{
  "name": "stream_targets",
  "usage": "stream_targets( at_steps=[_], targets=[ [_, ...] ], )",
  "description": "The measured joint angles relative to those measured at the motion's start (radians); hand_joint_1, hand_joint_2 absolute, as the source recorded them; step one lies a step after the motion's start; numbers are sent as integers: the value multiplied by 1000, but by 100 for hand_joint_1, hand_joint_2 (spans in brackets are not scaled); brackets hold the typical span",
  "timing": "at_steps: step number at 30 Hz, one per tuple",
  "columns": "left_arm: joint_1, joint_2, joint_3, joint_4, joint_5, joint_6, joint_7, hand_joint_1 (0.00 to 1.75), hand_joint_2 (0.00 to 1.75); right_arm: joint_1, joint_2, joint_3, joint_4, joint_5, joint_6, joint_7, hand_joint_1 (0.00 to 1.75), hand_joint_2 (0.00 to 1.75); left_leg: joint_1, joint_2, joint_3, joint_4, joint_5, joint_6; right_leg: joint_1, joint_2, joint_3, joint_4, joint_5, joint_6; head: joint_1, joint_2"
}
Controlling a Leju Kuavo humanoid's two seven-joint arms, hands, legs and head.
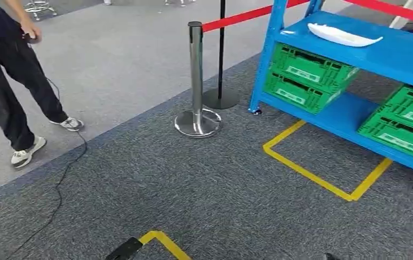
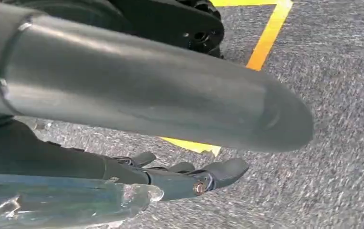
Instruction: Take the parts from the cabinet and place them on the table.
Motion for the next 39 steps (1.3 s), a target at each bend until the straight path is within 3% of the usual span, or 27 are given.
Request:
stream_targets(
  at_steps=[2, 4, 6, 7, 9, 10, 11, 13, 14, 15, 16, 19, 20, 21, 22, 24, 25, 27, 28, 29, 30, 31, 34, 35, 36, 37, 39],
  targets=[
    [-2, -1, 0, 0, 8, 0, 2, 0, 0, 3, -1, 0, 1, 4, 0, 3, 0, 0, -2, 18, -4, 4, -3, 1, -5, 18, -6, -11, 7, 12, 0, 0],
    [-2, -3, 0, 0, 10, 0, 2, 0, 0, 11, -1, 0, 3, 10, -4, 15, 0, 0, 1, 41, -3, -2, 6, 15, -8, 37, -18, -17, 14, 24, 0, 0],
    [-4, -3, 0, 0, 10, 1, 2, 0, 0, 13, -1, 0, 5, 19, -8, 24, 0, 0, 0, 62, -3, -3, 8, 27, 0, -55, -43, 45, -33, 25, 10, 0],
    [-1, -3, 0, 0, 10, 1, 2, 0, 0, 9, 0, 0, 5, 22, -10, 25, 0, 0, -3, 76, -3, -3, 7, 31, 0, -82, -76, 119, -75, 29, 11, 0],
    [3, -2, 0, 0, 11, 1, 2, 0, 0, 5, 0, 1, 7, 22, -10, 25, 0, 0, -7, 106, -3, -3, 5, 33, -1, -104, -145, 278, -144, 33, 10, 0],
    [3, -2, 0, 0, 10, 1, 2, 0, 0, 6, 0, 1, 7, 23, -10, 26, 0, 0, -7, 120, -2, -3, 4, 33, -1, -107, -153, 304, -146, 34, 10, 0],
    [2, -2, 0, 0, 11, 1, 2, 0, 0, 8, 0, 1, 8, 23, -11, 26, 0, 0, -7, 131, -1, -2, 3, 33, -1, -109, -135, 280, -127, 35, 11, 0],
    [2, -3, 0, 0, 11, 1, 2, 0, 0, 7, -1, 1, 8, 22, -11, 26, 0, 0, -7, 151, 4, -2, -1, 29, -1, -124, -46, 126, -56, 32, 10, 0],
    [2, -3, 0, 0, 11, 1, 2, 0, 0, 6, -1, 1, 8, 22, -11, 26, 0, 0, -9, 160, 9, -1, -6, 24, 0, -163, 10, 34, -25, 30, 11, 0],
    [2, -2, 0, 0, 10, 1, 2, 0, 0, 2, 0, 1, 8, 24, -11, 26, 0, 0, -18, 167, 11, 0, -11, 17, 10, -200, 27, 4, -41, 24, 12, 0],
    [2, -2, 0, 0, 11, 1, 2, 0, 0, 0, 0, 1, 8, 29, -14, 31, 0, 0, -20, 175, 13, 3, -13, 14, 5, -181, 30, 1, -32, 14, 6, 0],
    [1, -2, 0, 0, 10, 2, 2, 0, 0, 3, 0, 2, 11, 47, -19, 48, 0, 0, -18, 202, 19, -3, -14, 4, 8, -151, 24, -2, -30, -1, 8, 0],
    [-1, -3, 0, 0, 10, 2, 2, 0, 0, 5, 0, 3, 11, 53, -23, 53, 0, 0, -14, 188, 20, 2, -23, -6, 0, -138, 28, -7, -26, -7, 7, 0],
    [-1, -3, 0, 0, 10, 2, 2, 0, 0, 5, 1, 3, 11, 58, -25, 58, 0, 0, -12, 139, 7, 35, -48, -11, -3, -129, 28, -8, -26, -12, 3, 0],
    [-1, -3, 0, 0, 10, -1, 2, 0, 0, 1, 1, 3, 11, 64, -28, 59, 0, 0, -10, 113, -25, 104, -87, -14, -4, -118, 26, -8, -24, -17, 3, 0],
    [5, -2, 0, 0, 11, -2, 3, 0, 0, 0, 1, 4, 11, 72, -30, 60, 0, 0, -8, 96, -105, 263, -152, -18, -5, -91, 25, -8, -24, -20, 2, 0],
    [7, -2, 0, 0, 12, -2, 3, 0, 0, 1, 1, 4, 11, 75, -30, 62, 0, 0, -7, 94, -131, 305, -157, -18, -5, -78, 25, -8, -24, -20, 2, 0],
    [7, -2, 0, 0, 13, -2, 6, 0, 0, 5, 1, 7, 11, 84, -31, 66, 0, 0, -6, 91, -117, 249, -91, -16, -8, -49, 27, -7, -23, -19, 2, 0],
    [7, -1, 0, 0, 13, -2, 6, 0, 0, 5, 1, 9, 11, 88, -32, 66, 0, 0, -5, 84, -80, 168, -40, -15, -10, -34, 28, -7, -22, -16, 2, 0],
    [7, 0, 0, 0, 13, -1, 6, 0, 0, 4, 1, 11, 11, 91, -32, 66, 0, 0, -1, 61, -40, 85, 1, -16, -13, -21, 28, -7, -21, -12, 2, 0],
    [7, 0, 0, 0, 13, -1, 6, 0, 0, 3, 1, 11, 11, 92, -32, 66, 0, 0, 7, 11, -15, 29, 12, -19, -12, -10, 25, -6, -19, -6, 0, 0],
    [6, -1, 0, 0, 13, -1, 6, 0, 0, 0, 1, 11, 11, 92, -32, 67, 0, 0, 11, 4, -7, 0, 1, -17, -7, 5, 15, 2, -21, 1, -1, 0],
    [6, -1, 0, 0, 13, -2, 8, 0, 0, 11, 1, 12, 12, 93, -33, 67, 0, 0, 4, 29, -10, 3, 7, 1, -14, 30, 4, -18, -6, 25, 1, 0],
    [4, -1, 0, 0, 13, -1, 8, 0, 0, 14, 1, 12, 13, 95, -34, 68, 0, 0, 9, 43, -9, -3, 13, 10, -14, 11, 0, -11, -9, 27, 0, 0],
    [3, -1, 0, 0, 13, -1, 8, 0, 0, 15, 1, 13, 13, 96, -35, 68, 0, 0, 8, 51, -9, -3, 11, 16, -7, -54, -10, 12, -28, 29, 7, 0],
    [4, -1, 1, 0, 13, -1, 8, 0, 0, 11, 1, 14, 13, 98, -35, 69, 0, 0, 5, 64, -9, -3, 10, 24, -7, -87, -39, 73, -67, 31, 12, 0],
    [10, 0, 1, 0, 13, -1, 8, 0, 0, 3, 2, 19, 13, 103, -33, 68, 0, 0, -2, 95, -9, -3, 8, 27, -8, -106, -118, 240, -144, 34, 11, 0]
  ],
)
